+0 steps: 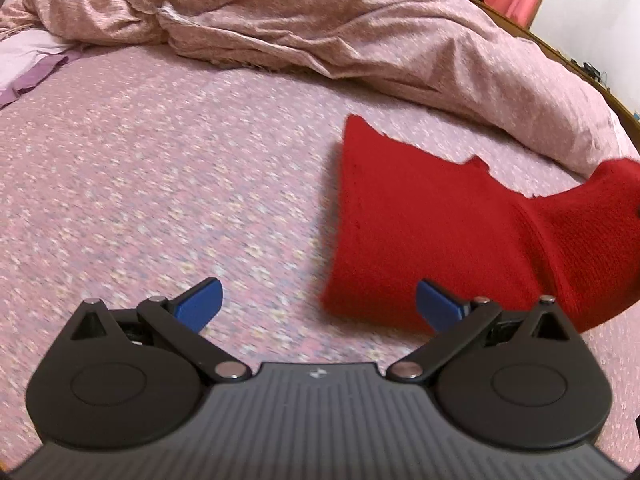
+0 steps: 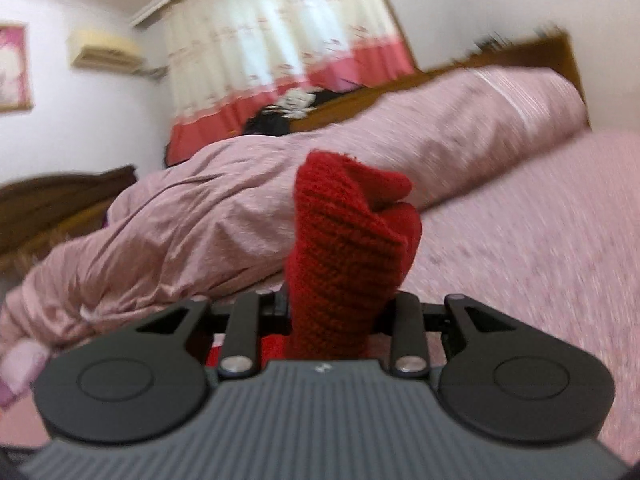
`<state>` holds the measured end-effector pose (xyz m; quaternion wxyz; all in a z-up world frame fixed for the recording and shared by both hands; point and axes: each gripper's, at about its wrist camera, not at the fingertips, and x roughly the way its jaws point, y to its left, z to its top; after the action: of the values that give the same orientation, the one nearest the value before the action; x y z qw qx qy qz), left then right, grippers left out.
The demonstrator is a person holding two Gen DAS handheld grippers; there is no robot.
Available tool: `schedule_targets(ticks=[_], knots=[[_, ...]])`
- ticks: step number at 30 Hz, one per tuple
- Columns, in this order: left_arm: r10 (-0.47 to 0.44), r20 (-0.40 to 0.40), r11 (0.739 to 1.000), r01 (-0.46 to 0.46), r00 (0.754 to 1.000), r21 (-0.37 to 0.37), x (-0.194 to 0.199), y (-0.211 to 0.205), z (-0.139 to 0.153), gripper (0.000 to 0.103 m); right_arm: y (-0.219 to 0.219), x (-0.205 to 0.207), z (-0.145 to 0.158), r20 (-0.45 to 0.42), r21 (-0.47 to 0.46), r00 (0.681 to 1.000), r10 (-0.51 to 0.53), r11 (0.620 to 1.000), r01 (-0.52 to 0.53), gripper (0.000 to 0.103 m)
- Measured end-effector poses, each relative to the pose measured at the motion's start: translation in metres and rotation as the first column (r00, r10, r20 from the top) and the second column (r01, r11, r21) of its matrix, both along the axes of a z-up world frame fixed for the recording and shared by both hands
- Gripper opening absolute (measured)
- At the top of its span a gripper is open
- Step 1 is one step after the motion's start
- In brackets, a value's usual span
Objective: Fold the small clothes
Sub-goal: 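Grasp the red cardigan's side edge with the right gripper and lift it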
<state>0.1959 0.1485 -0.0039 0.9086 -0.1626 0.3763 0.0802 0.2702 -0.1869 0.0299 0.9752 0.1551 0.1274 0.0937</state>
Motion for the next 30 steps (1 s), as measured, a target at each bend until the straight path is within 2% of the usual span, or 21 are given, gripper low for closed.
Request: schedule_targets(ticks=[3,7,11,15,17,19,23,26,30], knots=[[0.007,0.004,1.0,-0.007,1.0,0.01,-0.003,0.012,0.004,0.103,0.014,0.003,0.008,0.015,-0.013,0.999,0.032,0.999,-0.032,0.032],[0.004,0.001,1.0,-0.004,1.0,0.009,-0.008,0.023,0.007,0.103,0.009,0.01,0.006,-0.023,0.073,1.0,0.011,0.997,-0.009,0.032],[0.009,-0.005,1.0,-0.009,1.0,0.007,-0.014,0.027,0.004,0.103,-0.006,0.007,-0.003,-0.074,0.131,0.996,-0.047,0.99,0.056,0.032],[0.024,-0.021,0.999,-0.024,0.999,-0.021,-0.015,0.029,-0.001,0.103,-0.045,0.012,-0.03,-0.218,0.294,0.967,-0.134,0.936,0.196,0.032],[0.02,-0.024,0.999,-0.021,1.0,-0.027,-0.015,0.028,-0.002,0.103,-0.057,0.012,-0.043,-0.25,0.312,0.957,-0.149,0.923,0.225,0.032],[0.013,-0.023,1.0,-0.013,1.0,-0.017,-0.012,0.027,-0.002,0.103,-0.059,0.011,-0.047,-0.247,0.296,0.958,-0.148,0.929,0.22,0.032],[0.008,-0.025,1.0,-0.008,1.0,-0.006,0.001,0.027,-0.002,0.103,-0.034,0.005,-0.029,-0.141,0.204,0.983,-0.115,0.969,0.142,0.032],[0.013,-0.03,1.0,-0.013,0.999,-0.013,0.012,0.032,-0.001,0.103,-0.005,0.006,-0.006,-0.06,0.114,0.997,-0.048,0.992,0.055,0.032],[0.041,-0.007,0.999,-0.041,0.999,-0.034,0.012,0.041,0.001,0.103,0.041,0.003,0.017,0.009,0.022,0.998,0.058,0.998,-0.058,0.032]])
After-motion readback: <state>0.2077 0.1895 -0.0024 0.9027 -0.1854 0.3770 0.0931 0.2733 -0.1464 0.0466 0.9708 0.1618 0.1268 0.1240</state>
